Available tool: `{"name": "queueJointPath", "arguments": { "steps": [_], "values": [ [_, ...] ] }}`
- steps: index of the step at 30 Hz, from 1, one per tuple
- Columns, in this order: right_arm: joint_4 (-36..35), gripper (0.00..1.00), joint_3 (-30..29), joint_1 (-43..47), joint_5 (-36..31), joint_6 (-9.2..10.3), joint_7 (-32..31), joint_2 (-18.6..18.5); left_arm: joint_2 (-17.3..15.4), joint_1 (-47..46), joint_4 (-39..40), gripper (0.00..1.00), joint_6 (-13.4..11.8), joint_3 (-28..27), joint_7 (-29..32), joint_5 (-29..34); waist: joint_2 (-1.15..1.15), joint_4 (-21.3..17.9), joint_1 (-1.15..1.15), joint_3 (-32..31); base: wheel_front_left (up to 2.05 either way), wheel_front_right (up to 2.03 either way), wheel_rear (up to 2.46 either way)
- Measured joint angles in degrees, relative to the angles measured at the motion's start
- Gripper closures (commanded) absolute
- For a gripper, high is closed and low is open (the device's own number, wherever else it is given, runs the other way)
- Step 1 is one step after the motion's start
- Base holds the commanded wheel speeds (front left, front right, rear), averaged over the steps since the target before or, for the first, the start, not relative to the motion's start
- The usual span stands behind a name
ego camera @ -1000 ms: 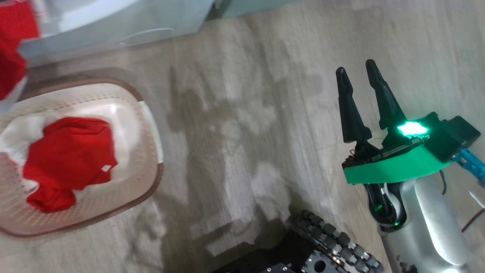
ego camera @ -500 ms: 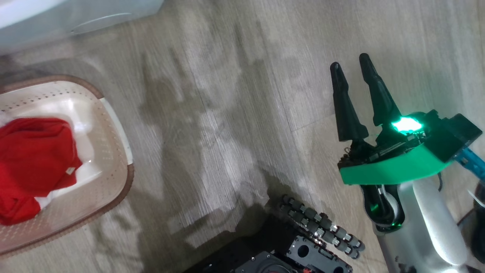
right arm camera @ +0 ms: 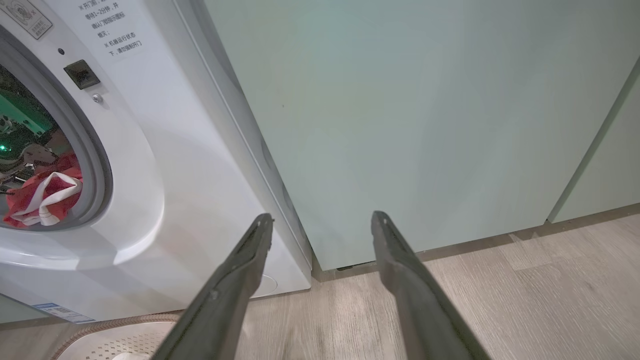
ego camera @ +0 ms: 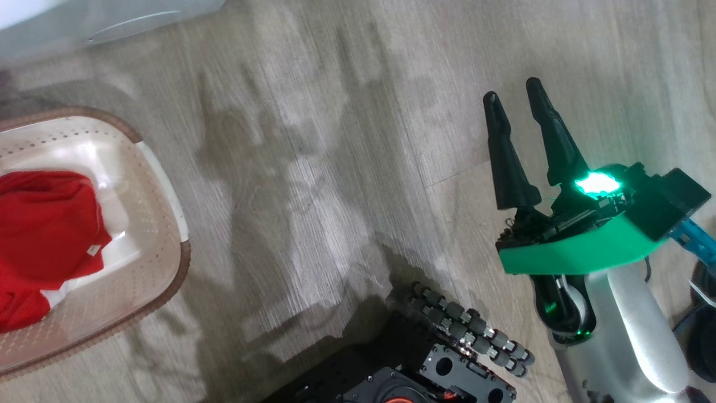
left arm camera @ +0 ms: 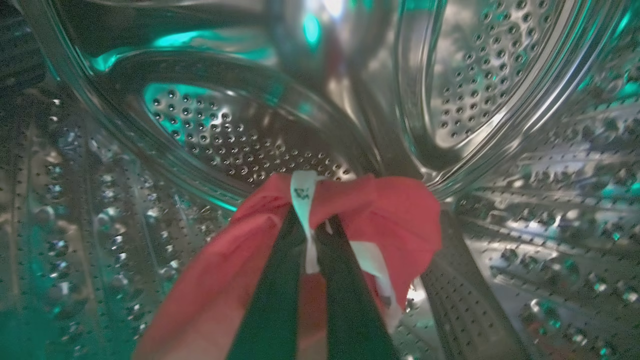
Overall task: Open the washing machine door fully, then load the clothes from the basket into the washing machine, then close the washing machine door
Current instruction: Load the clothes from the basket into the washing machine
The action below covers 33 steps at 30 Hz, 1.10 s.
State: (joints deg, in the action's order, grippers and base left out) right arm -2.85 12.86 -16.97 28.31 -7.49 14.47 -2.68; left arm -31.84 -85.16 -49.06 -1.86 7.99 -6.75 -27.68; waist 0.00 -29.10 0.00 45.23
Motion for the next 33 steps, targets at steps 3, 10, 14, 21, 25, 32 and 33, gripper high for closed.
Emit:
{"name": "queueJointPath", "arguments": {
  "steps": [3,10,14,21,25,32,33],
  "values": [
    [-0.01,0.0,-0.38,-0.01,0.0,0.0,0.0,0.0,0.05,0.77,-0.65,1.0,0.51,0.52,-0.88,0.04,0.0,0.78,0.0,-0.03,0.0,0.0,0.0],
    [0.21,0.0,-1.4,-0.12,-0.62,0.0,0.0,0.0,0.83,4.8,-1.93,0.0,0.69,2.4,-2.94,0.92,0.0,3.13,0.0,-0.86,0.0,0.0,0.0],
    [0.68,0.0,-1.76,-0.25,-1.31,0.0,0.0,0.0,1.88,7.78,-1.43,0.0,0.53,3.11,-4.44,1.03,0.0,4.44,0.0,-2.09,0.0,0.0,0.0],
    [1.88,0.0,-3.58,-0.25,-3.22,0.0,0.0,0.0,5.03,15.84,3.74,0.0,-0.68,3.43,-5.95,0.42,0.0,7.3,0.0,-5.16,0.0,0.0,0.0],
    [2.45,0.0,-4.34,-0.21,-4.28,0.0,0.0,-0.01,6.75,20.65,7.97,0.0,-1.4,3.71,-6.45,-0.25,0.0,9.06,0.0,-6.53,0.0,0.0,0.0],
    [3.94,0.0,-6.01,-0.2,-6.22,0.0,0.0,-0.02,8.4,33.52,23.01,0.0,-4.59,3.43,-7.32,-1.15,0.0,13.35,0.0,-9.87,0.0,0.0,0.0],
    [4.38,0.0,-6.35,-0.2,-6.73,0.0,0.0,-0.02,8.75,37.85,27.77,0.0,-5.83,3.16,-7.45,-1.16,0.0,14.48,0.0,-10.83,0.0,0.0,0.0]
  ]
}}
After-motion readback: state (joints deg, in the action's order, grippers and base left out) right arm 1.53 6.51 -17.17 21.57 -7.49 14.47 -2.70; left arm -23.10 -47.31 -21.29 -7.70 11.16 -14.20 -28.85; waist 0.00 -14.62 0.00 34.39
